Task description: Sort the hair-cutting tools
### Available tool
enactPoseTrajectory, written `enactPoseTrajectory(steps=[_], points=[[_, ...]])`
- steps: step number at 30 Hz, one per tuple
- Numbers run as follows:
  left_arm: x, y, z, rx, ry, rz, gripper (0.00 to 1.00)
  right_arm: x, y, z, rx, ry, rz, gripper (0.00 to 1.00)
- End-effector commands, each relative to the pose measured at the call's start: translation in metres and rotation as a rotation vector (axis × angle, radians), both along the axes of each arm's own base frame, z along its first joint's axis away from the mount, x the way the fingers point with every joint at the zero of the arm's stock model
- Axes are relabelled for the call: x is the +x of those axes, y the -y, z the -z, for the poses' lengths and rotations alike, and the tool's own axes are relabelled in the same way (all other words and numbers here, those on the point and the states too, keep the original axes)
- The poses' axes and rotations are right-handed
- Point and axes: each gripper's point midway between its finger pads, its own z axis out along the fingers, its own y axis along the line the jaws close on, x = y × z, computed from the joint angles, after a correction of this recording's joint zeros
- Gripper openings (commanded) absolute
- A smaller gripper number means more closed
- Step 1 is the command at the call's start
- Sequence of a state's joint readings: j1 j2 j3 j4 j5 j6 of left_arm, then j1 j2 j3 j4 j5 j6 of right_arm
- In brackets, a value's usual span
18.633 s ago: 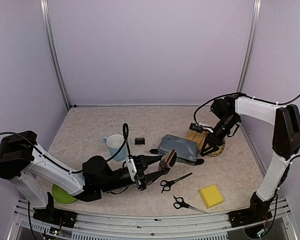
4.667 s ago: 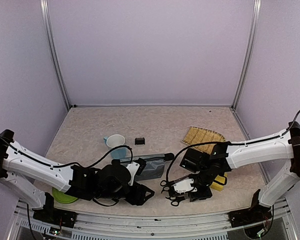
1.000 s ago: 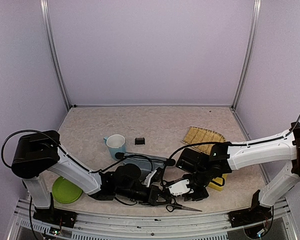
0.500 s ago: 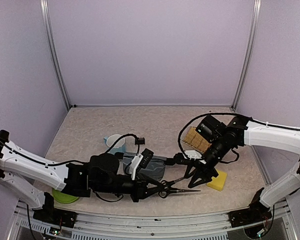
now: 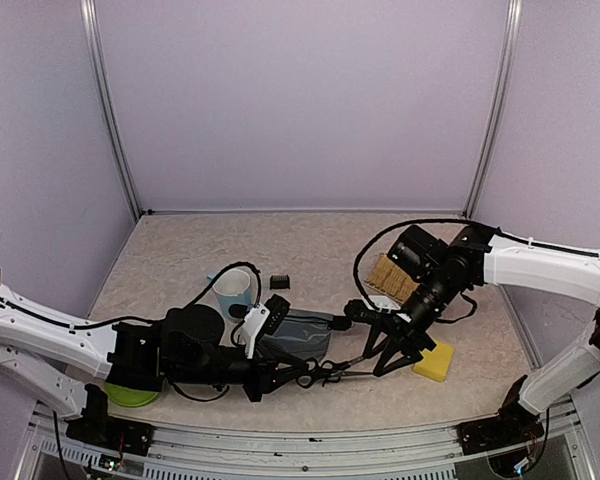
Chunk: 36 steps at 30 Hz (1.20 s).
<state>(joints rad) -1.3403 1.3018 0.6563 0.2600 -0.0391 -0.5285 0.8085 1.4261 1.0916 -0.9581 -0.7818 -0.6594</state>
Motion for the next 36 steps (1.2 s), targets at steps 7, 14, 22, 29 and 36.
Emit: enactPoseTrajectory(steps=[7, 14, 22, 29, 36], points=[[0.003, -0.010, -0.030, -0.088, 0.080, -0.003, 0.00, 0.018, -0.014, 0.019, -0.047, 0.008, 0.050, 0.45], [0.009, -0.021, -0.035, -0.105, 0.084, -0.032, 0.00, 0.019, -0.020, 0.016, -0.029, -0.002, 0.026, 0.14], [0.031, -0.033, -0.023, -0.035, 0.082, -0.150, 0.38, 0.031, -0.022, 0.007, -0.033, 0.069, 0.041, 0.00], [0.077, -0.082, -0.023, 0.045, 0.036, -0.433, 0.59, 0.099, -0.002, 0.002, -0.219, 0.447, 0.124, 0.00], [0.104, -0.147, 0.002, 0.090, -0.155, -0.675, 0.58, 0.141, -0.011, 0.000, -0.337, 0.562, 0.134, 0.00]])
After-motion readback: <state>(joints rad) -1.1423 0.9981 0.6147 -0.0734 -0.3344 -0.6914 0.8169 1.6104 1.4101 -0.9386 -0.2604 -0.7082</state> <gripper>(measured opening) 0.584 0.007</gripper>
